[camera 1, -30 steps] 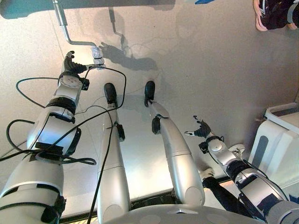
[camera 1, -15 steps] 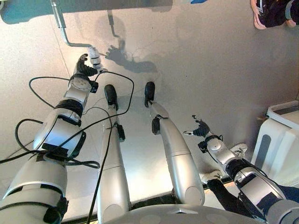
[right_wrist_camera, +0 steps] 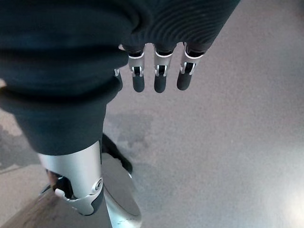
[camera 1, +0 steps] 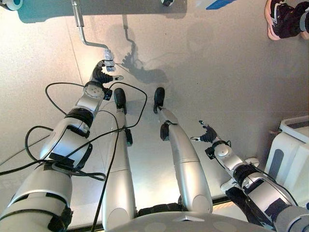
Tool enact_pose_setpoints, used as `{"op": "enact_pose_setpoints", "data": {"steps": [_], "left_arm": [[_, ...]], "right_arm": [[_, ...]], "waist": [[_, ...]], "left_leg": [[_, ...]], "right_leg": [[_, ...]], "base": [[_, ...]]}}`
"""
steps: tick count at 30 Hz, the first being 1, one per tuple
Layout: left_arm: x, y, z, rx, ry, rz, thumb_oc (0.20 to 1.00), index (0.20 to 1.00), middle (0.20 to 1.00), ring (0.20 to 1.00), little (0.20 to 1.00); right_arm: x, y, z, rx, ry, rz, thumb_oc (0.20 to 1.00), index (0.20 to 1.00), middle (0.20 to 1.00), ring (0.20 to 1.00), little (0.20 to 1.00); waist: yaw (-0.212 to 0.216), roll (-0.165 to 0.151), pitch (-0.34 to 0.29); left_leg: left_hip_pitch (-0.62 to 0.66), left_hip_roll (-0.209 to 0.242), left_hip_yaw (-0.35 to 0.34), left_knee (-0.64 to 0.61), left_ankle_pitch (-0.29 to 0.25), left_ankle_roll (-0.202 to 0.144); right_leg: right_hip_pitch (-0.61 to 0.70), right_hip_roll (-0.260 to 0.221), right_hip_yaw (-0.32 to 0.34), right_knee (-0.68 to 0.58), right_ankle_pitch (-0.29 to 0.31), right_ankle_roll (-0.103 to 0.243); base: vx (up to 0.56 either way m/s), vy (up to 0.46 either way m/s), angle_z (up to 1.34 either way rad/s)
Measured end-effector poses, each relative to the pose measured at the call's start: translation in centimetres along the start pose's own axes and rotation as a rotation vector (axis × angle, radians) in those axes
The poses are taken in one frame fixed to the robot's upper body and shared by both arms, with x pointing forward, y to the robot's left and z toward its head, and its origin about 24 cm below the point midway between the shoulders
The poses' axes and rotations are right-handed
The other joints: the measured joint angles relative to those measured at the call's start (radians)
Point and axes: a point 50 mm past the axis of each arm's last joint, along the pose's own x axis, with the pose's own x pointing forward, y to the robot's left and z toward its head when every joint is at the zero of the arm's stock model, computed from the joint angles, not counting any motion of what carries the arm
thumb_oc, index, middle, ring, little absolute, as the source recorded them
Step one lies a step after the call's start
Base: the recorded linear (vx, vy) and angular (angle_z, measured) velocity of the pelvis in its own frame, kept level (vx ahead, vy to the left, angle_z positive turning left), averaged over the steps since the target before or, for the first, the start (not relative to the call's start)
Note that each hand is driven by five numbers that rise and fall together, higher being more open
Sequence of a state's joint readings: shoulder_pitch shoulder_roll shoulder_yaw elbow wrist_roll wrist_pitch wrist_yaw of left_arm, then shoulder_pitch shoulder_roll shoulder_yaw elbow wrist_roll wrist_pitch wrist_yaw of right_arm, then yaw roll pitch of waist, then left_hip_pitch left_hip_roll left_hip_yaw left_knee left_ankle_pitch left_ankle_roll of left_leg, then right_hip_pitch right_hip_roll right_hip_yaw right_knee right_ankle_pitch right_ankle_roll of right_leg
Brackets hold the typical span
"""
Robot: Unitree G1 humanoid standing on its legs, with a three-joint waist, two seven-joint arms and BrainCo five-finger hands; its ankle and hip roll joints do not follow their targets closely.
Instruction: Raise the hospital bed
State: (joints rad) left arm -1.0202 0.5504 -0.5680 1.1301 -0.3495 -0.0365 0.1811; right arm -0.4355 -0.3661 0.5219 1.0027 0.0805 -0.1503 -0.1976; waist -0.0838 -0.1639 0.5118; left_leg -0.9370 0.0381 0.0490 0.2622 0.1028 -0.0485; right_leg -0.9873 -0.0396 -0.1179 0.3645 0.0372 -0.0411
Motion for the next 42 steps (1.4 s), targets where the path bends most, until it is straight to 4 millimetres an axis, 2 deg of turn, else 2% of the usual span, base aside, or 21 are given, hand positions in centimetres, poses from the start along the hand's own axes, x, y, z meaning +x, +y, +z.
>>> {"op": "enact_pose_setpoints", "data": {"steps": [15, 22, 29, 38, 42], "left_arm": [[0.1, -0.7, 0.5, -0.016, 0.001, 0.003, 1.0, 1.0, 1.0, 1.0, 1.0], [0.5, -0.1, 1.4, -0.03, 0.004, 0.024, 1.0, 1.0, 1.0, 1.0, 1.0], [1.0, 0.6, 3.9, -0.04, -0.042, 0.044, 1.0, 1.0, 1.0, 1.0, 1.0], [1.0, 0.9, 3.7, -0.037, -0.027, 0.056, 1.0, 1.0, 1.0, 1.0, 1.0], [1.1, 1.3, 4.2, -0.038, -0.036, 0.064, 1.0, 1.0, 1.0, 1.0, 1.0]], "right_arm": [[-0.1, 0.1, -0.9, -0.014, 0.04, 0.013, 1.0, 1.0, 1.0, 1.0, 1.0], [-0.1, 0.1, -0.9, -0.014, 0.043, 0.015, 1.0, 1.0, 1.0, 1.0, 1.0], [-0.2, 0.1, -1.1, -0.015, 0.047, 0.018, 1.0, 1.0, 1.0, 1.0, 1.0], [-0.2, 0.1, -1.2, -0.016, 0.052, 0.02, 1.0, 1.0, 1.0, 1.0, 1.0], [-0.2, 0.1, -1.3, -0.017, 0.056, 0.02, 1.0, 1.0, 1.0, 1.0, 1.0]], "waist": [[-0.008, 0.0, 0.0], [-0.012, 0.0, 0.0], [-0.014, 0.0, 0.0], [-0.021, 0.0, -0.001], [-0.023, -0.002, -0.001]], "left_leg": [[0.024, 0.002, 0.0, -0.011, 0.0, -0.003], [0.02, 0.001, 0.001, -0.015, 0.002, -0.001], [0.018, 0.0, 0.001, -0.018, 0.001, -0.001], [0.015, 0.0, 0.001, -0.02, 0.001, -0.001], [0.002, 0.0, 0.001, -0.019, 0.001, 0.0]], "right_leg": [[0.023, 0.003, 0.001, -0.014, 0.005, 0.0], [0.023, 0.004, 0.001, -0.026, 0.006, 0.001], [0.022, 0.004, 0.001, -0.032, 0.006, 0.001], [0.02, 0.005, 0.001, -0.035, 0.006, 0.001], [0.007, 0.005, 0.001, -0.034, 0.007, 0.002]], "base": [[0.0, 0.0, 0.0], [0.0, 0.001, 0.0], [0.0, 0.0, 0.0], [0.0, 0.0, 0.0], [0.0, 0.0, 0.0]]}}
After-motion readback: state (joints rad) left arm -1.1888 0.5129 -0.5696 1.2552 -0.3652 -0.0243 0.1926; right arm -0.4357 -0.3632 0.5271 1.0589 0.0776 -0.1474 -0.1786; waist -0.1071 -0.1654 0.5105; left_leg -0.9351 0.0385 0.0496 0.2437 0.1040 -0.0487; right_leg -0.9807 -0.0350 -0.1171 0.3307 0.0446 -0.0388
